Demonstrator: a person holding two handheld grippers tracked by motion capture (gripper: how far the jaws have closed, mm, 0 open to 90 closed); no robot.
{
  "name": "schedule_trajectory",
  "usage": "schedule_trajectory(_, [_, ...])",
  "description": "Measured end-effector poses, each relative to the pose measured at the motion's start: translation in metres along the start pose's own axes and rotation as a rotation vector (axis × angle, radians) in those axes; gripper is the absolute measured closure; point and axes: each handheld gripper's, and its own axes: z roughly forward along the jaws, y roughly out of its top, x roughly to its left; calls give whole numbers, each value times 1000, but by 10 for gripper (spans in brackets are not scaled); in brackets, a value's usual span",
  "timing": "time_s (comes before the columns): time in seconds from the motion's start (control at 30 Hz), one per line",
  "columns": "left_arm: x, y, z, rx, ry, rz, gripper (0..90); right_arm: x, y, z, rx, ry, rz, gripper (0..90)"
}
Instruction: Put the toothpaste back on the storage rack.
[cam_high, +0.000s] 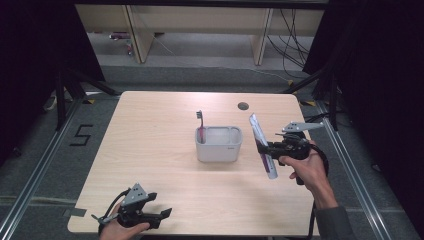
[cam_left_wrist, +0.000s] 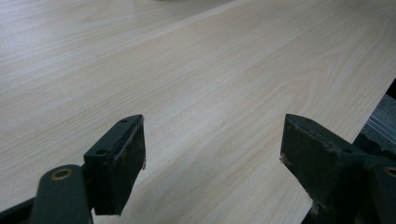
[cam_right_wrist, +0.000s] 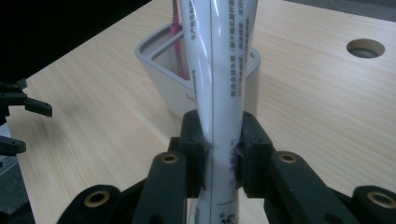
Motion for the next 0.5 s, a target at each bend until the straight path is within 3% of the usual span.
schedule_trajectory(0.03, [1,0,-1,18,-2,21,217,1,2,1,2,-1,-14,751])
schedule_trajectory(0.1, [1,0,-1,10,-2,19,217,4,5,4,6,-1,-5,751])
schedule_trajectory(0.13, [1,0,-1,8,-2,19,217,3,6,6,-16,0,-24,751])
schedule_trajectory(0.17, [1,0,-1,8,-1,19,217,6,7,7,-18,8,7,751])
schedule_trajectory(0.2, [0,0,0,-9,0,0,217,5,9,9,-32,6,-24,752])
schedule_trajectory(0.3, [0,0,0,-7,0,5,217,8,14,13,-41,12,-18,751])
schedule_trajectory(0.37, [1,0,-2,11,-2,23,218,8,17,16,-54,1,-50,751])
schedule_trajectory(0.43, [1,0,-2,9,-2,23,219,11,19,19,-52,23,-15,751])
schedule_trajectory(0.47, [0,0,0,-11,-1,2,219,10,19,21,-72,13,-37,751])
schedule_trajectory(0.5, [0,0,-1,-9,-2,4,219,12,20,22,-68,21,-12,751])
